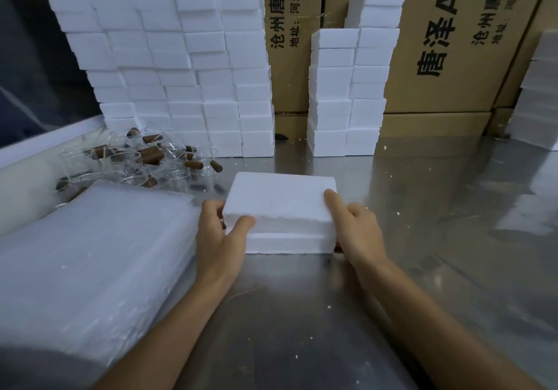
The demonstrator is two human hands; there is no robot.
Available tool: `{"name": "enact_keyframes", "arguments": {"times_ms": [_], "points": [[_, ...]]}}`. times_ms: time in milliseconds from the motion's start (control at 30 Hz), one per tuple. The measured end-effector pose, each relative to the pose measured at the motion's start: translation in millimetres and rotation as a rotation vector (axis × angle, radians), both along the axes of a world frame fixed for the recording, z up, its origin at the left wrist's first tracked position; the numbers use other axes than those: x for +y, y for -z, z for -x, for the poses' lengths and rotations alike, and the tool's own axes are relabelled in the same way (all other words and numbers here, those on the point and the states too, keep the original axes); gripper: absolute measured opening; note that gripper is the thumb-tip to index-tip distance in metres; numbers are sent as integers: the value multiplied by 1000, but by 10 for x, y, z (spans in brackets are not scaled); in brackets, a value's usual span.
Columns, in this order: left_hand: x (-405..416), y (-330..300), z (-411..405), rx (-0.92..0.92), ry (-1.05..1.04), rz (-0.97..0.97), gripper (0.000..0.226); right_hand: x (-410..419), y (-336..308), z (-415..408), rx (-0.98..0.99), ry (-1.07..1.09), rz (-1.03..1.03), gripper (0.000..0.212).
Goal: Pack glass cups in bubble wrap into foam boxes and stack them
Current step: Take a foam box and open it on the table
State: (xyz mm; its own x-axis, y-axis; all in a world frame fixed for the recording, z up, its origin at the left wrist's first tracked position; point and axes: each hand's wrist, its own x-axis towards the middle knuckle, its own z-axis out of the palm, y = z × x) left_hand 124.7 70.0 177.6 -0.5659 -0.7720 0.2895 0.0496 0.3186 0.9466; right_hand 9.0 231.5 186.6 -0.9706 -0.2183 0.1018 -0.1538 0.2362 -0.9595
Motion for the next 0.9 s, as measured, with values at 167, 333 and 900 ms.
{"name": "enact_keyframes", "arguments": {"times_ms": [167,333,900], "points": [[14,28,0,-3,38,39,21,99,45,-129,223,28,-33,60],[-17,38,-20,-17,60,-12,17,169,54,-106,196,-52,-57,60],[-130,-7,-20,-340,48,109,58,175,38,41,144,16,-356,53]]}}
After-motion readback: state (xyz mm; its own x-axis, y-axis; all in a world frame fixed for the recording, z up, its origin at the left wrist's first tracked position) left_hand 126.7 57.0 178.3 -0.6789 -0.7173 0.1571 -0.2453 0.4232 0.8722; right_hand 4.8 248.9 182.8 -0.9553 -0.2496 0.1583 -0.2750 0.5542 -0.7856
